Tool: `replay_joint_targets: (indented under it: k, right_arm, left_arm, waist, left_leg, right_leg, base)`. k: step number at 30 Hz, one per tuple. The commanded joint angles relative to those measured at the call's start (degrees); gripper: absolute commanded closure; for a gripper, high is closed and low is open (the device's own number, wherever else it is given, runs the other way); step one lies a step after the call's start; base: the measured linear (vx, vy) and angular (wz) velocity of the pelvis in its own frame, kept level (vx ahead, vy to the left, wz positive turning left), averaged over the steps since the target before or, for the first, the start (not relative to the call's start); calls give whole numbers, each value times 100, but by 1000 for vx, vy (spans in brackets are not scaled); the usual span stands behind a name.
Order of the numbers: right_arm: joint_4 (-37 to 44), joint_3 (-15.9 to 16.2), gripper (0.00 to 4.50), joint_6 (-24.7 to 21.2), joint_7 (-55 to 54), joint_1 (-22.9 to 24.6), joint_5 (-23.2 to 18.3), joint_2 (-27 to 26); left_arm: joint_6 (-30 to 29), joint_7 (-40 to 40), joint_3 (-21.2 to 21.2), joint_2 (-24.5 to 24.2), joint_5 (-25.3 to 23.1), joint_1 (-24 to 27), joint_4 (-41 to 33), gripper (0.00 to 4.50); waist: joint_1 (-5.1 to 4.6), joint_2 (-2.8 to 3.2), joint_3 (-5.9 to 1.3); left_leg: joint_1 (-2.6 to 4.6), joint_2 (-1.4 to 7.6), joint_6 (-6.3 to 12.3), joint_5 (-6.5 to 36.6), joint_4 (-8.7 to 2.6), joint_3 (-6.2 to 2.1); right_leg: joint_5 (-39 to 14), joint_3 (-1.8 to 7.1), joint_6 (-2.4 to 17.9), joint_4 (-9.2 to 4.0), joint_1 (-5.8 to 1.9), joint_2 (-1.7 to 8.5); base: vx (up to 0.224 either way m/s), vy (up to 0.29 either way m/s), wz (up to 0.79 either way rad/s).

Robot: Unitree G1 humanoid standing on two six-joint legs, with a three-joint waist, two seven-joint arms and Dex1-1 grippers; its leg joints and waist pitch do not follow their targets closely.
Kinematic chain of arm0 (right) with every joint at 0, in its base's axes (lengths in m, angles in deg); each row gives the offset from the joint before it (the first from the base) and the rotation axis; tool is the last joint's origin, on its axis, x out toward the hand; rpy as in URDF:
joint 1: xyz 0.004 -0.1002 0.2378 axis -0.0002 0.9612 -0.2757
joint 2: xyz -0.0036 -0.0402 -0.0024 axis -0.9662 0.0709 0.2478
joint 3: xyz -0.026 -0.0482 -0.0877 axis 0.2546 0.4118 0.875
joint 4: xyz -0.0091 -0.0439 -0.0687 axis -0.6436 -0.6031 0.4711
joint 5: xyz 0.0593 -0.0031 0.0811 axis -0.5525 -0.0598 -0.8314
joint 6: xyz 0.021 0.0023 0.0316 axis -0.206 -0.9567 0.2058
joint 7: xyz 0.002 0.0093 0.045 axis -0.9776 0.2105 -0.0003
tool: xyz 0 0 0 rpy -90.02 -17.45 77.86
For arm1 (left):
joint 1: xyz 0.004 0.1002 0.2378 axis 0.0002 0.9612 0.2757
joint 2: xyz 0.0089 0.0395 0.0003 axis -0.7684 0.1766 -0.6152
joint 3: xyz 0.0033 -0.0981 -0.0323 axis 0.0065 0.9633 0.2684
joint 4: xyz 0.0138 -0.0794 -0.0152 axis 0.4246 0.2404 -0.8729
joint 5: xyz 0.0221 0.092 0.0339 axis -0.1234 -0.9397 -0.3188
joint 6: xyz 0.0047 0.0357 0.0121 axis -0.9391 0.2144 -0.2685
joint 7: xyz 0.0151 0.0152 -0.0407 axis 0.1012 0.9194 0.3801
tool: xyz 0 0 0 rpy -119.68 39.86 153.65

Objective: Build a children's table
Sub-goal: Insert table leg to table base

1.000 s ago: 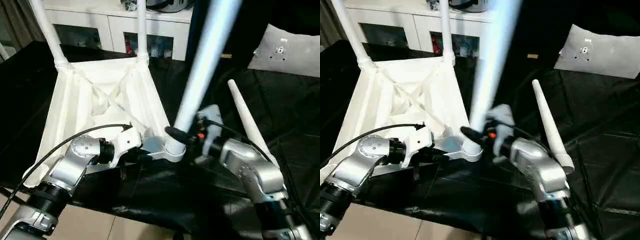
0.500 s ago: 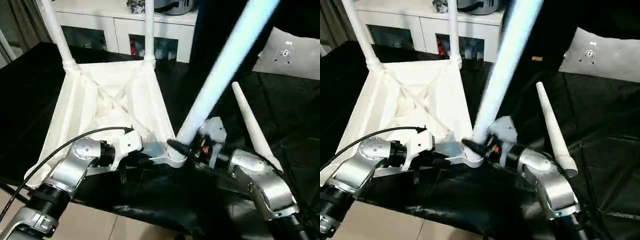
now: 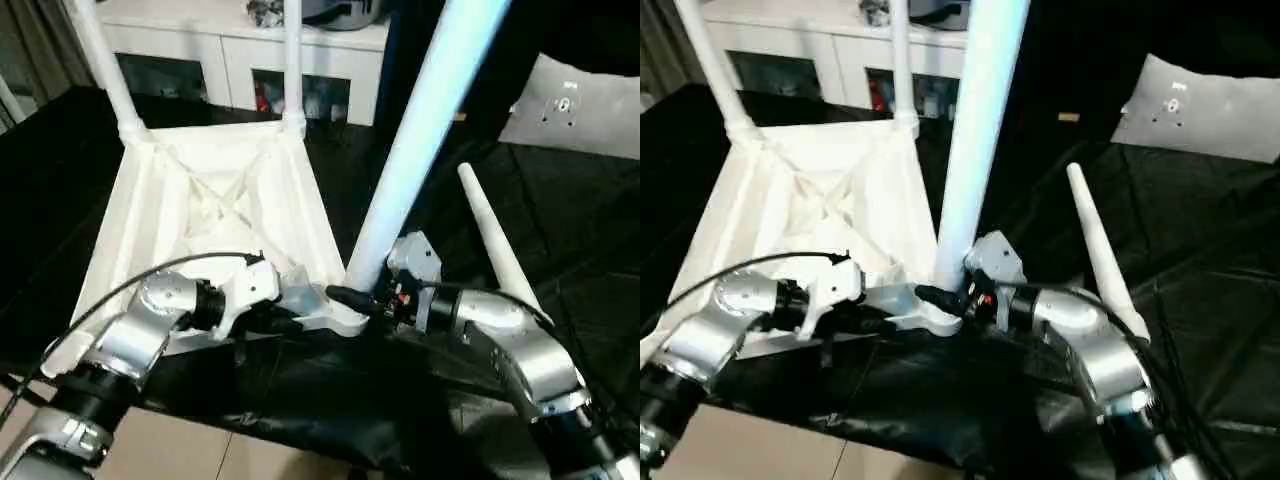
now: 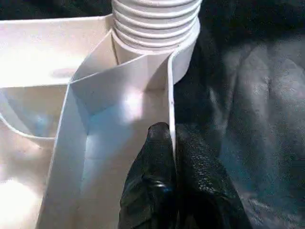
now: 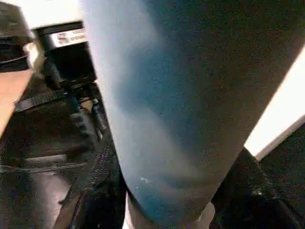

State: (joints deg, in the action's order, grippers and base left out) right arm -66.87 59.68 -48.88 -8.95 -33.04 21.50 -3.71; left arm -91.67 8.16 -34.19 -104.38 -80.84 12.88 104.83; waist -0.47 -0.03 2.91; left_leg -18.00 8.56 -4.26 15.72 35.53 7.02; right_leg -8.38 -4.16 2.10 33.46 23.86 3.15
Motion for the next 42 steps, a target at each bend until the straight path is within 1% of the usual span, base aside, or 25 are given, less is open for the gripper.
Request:
replay_joint_targets:
  k: [1,4,5,8,9,12,13,16,18,21,24,26,27,28,30,32,33,34,35,36,37,39,40,41,42]
  right_arm:
    - [-461,1064,261,-675,776,433,83,83]
    - [-315,1247,261,-726,876,512,147,164]
    - [-245,1314,261,-733,893,551,176,187]
    - [-80,1492,261,-722,870,636,258,200]
    - [-13,1571,261,-711,800,659,308,147]
    - [9,1574,261,-762,786,649,353,49]
    - [-5,1564,261,-775,764,638,358,0]
    - [-67,1503,261,-781,650,614,345,-116]
    - [-85,1454,261,-778,592,619,346,-163]
    - [-117,1280,261,-803,450,646,323,-286]
    - [-139,1177,261,-848,457,663,349,-359]
    - [-162,1165,261,-839,469,663,375,-371]
    - [-214,1145,261,-817,452,663,402,-391]
    - [-253,1108,261,-809,400,668,409,-421]
    - [-359,986,261,-694,154,669,485,-513]
    - [-472,732,261,-511,-333,685,592,-664]
    - [-472,732,261,-511,-333,685,592,-664]
    - [-469,574,261,-460,-617,719,625,-746]
    - [-467,560,261,-454,-644,723,629,-753]
    - [-434,365,261,-458,-976,760,651,-868]
    - [-433,363,261,-458,-980,760,652,-870]
    - [-430,185,261,-481,-1282,755,671,-1006]
    - [-497,134,261,-433,-1463,699,730,-1097]
    - [-550,81,261,-418,-1621,653,760,-1197]
    - [-639,-3,261,-410,-1868,567,790,-1366]
  left_arm:
    - [217,41,-66,26,-52,-373,101,450]
    - [253,9,-51,66,-109,-578,301,450]
    - [260,-21,-31,88,-123,-654,388,450]
    - [361,-116,-22,91,-252,-868,688,450]
    - [429,-187,-10,59,-352,-970,880,450]
    - [513,-215,2,18,-409,-1038,1081,450]
    - [506,-225,15,-1,-406,-1041,1129,450]
    - [467,-267,69,-45,-375,-1024,1179,450]
    - [438,-297,97,-58,-355,-1009,1189,450]
    - [361,-365,179,-77,-285,-922,1155,450]
    - [385,-339,203,-94,-252,-871,1149,450]
    - [391,-340,205,-103,-253,-864,1154,450]
    - [369,-364,220,-113,-246,-849,1137,450]
    - [326,-409,256,-114,-220,-824,1103,450]
    - [158,-610,369,-116,-154,-711,926,450]
    - [-206,-1201,662,-42,-80,-433,488,450]
    - [-206,-1201,662,-42,-80,-433,488,450]
    - [-494,-1589,853,34,-78,-134,13,450]
    - [-523,-1628,871,42,-81,-103,-36,450]
    - [-1031,-2047,1085,220,-70,342,-814,450]
    - [-1037,-2051,1087,222,-70,348,-823,450]
    - [-1629,-2421,1267,503,-60,768,-1636,450]
    - [-1903,-2577,1230,714,-142,967,-2056,450]
    - [-2149,-2719,1166,900,-215,1128,-2404,450]
    - [-2481,-2929,1022,1204,-315,1325,-2858,450]
  waist:
    - [16,24,-82]
    - [73,27,-46]
    - [86,26,10]
    - [92,27,43]
    - [87,25,70]
    - [71,-2,125]
    - [73,21,143]
    - [67,-13,162]
    - [58,-14,162]
    - [44,-21,170]
    - [-1,-39,210]
    - [-21,-45,220]
    - [-29,-72,214]
    - [-35,-48,212]
    - [-43,-44,209]
    - [-59,-27,220]
    - [-62,-20,237]
    - [-79,13,243]
    - [-79,13,243]
    - [-119,22,251]
    - [-137,24,243]
    - [-189,22,266]
    - [-216,31,289]
    - [-231,12,269]
    - [-240,0,268]
  left_leg:
    - [-190,327,530,581,-534,-40]
    - [-138,350,505,685,-551,-27]
    - [-119,355,478,821,-570,-12]
    - [-89,387,385,986,-604,-24]
    - [-102,381,384,1013,-610,-24]
    - [-121,373,345,1159,-644,-44]
    - [-111,369,339,1241,-654,-51]
    - [-59,323,334,1318,-663,-62]
    - [-67,349,365,1199,-685,-64]
    - [-82,357,345,1280,-703,-76]
    - [-52,331,310,1614,-703,-94]
    - [-56,323,307,1666,-715,-107]
    - [-57,323,318,1650,-718,-104]
    - [-52,333,325,1620,-736,-109]
    - [-89,355,340,1445,-781,-112]
    - [-112,382,276,1431,-794,-116]
    - [-120,382,269,1485,-798,-122]
    - [-75,371,263,1654,-802,-129]
    - [-75,371,263,1654,-802,-129]
    - [-151,423,216,1696,-836,-160]
    - [-169,454,178,1668,-848,-173]
    - [-147,459,218,1666,-849,-162]
    - [-132,432,290,1680,-834,-132]
    - [-120,451,279,1637,-831,-125]
    - [-129,457,344,1402,-820,-101]
  right_leg:
    - [-1968,336,1093,-420,-377,457]
    - [-2169,347,1053,-447,-348,476]
    - [-2321,346,1014,-482,-313,468]
    - [-2597,351,905,-494,-301,489]
    - [-2631,351,893,-507,-296,488]
    - [-3086,356,742,-547,-316,523]
    - [-3299,348,685,-569,-309,523]
    - [-4121,345,348,-675,-283,551]
    - [-4013,355,358,-667,-266,539]
    - [-4077,353,364,-664,-260,545]
    - [-4661,322,158,-742,-201,552]
    - [-4792,304,69,-773,-200,558]
    - [-4811,298,47,-786,-205,561]
    - [-4759,291,55,-792,-211,570]
    - [-4491,300,147,-785,-251,585]
    - [-4417,303,244,-760,-255,613]
    - [-4474,292,243,-770,-247,610]
    - [-4599,265,176,-793,-229,592]
    - [-4599,265,176,-793,-229,592]
    - [-4353,246,256,-765,-292,623]
    - [-4143,255,353,-725,-314,650]
    - [-3915,267,496,-713,-296,643]
    - [-3957,272,524,-739,-266,615]
    - [-3876,287,586,-718,-274,626]
    - [-3675,319,716,-699,-271,631]
  base:
    - [0,0,0]
    - [0,0,0]
    - [0,0,0]
    - [0,0,0]
    - [0,0,0]
    - [0,0,0]
    - [0,0,0]
    - [0,0,0]
    - [0,0,0]
    - [0,0,0]
    - [0,0,0]
    - [0,0,0]
    - [0,0,0]
    - [0,0,0]
    - [0,0,0]
    - [0,0,0]
    - [0,0,0]
    - [0,0,0]
    - [0,0,0]
    - [0,0,0]
    - [0,0,0]
    - [0,0,0]
    - [0,0,0]
    - [0,0,0]
    - [0,0,0]
